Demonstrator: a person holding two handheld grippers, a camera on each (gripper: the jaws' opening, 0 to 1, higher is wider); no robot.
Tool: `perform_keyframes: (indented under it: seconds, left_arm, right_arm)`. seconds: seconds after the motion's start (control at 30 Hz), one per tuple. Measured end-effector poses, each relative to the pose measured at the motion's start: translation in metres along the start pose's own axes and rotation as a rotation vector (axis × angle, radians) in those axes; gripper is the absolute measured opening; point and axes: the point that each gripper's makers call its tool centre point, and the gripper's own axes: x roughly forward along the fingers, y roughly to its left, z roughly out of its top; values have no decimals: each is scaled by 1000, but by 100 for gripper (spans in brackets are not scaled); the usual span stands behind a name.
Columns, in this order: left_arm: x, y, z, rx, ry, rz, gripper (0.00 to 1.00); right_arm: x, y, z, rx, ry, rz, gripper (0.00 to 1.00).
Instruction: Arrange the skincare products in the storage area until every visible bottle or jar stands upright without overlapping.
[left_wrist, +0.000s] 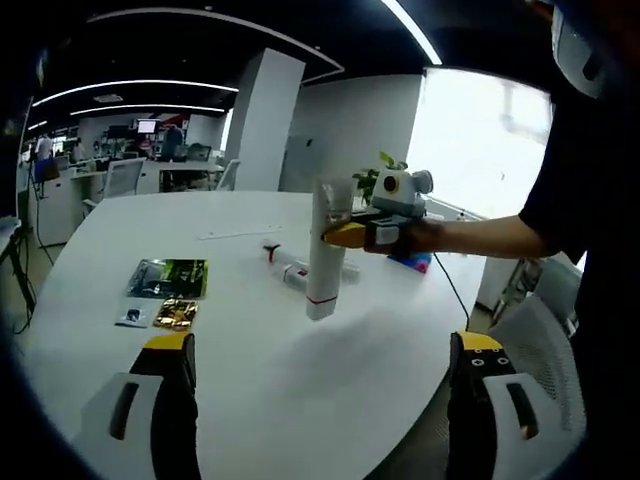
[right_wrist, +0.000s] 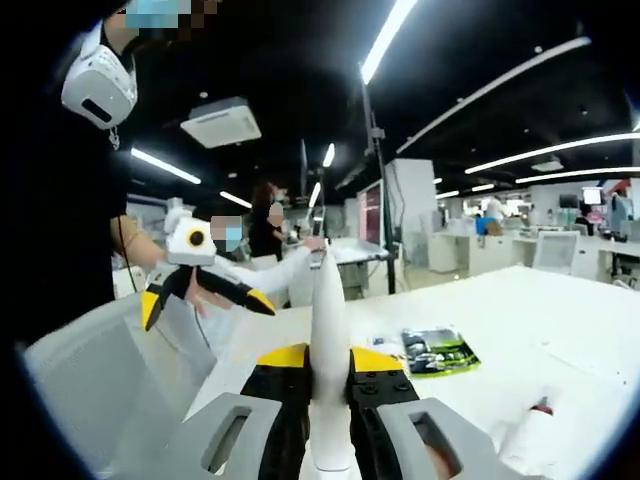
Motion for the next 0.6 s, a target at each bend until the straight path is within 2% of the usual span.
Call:
perform_keyframes:
  seconds: [0.23, 0.43, 0.6]
  left_arm:
    - [1, 8, -6, -17, 12, 21, 97]
    - [3, 10, -6, -23, 15, 21, 96]
    - [4, 15, -5, -17, 17, 25, 96]
  right_arm:
    - [5, -15, -9, -8, 8, -8, 4]
    - [9, -16, -12, -28, 14, 4, 4]
    - [9, -25, -16, -33, 13, -6, 4]
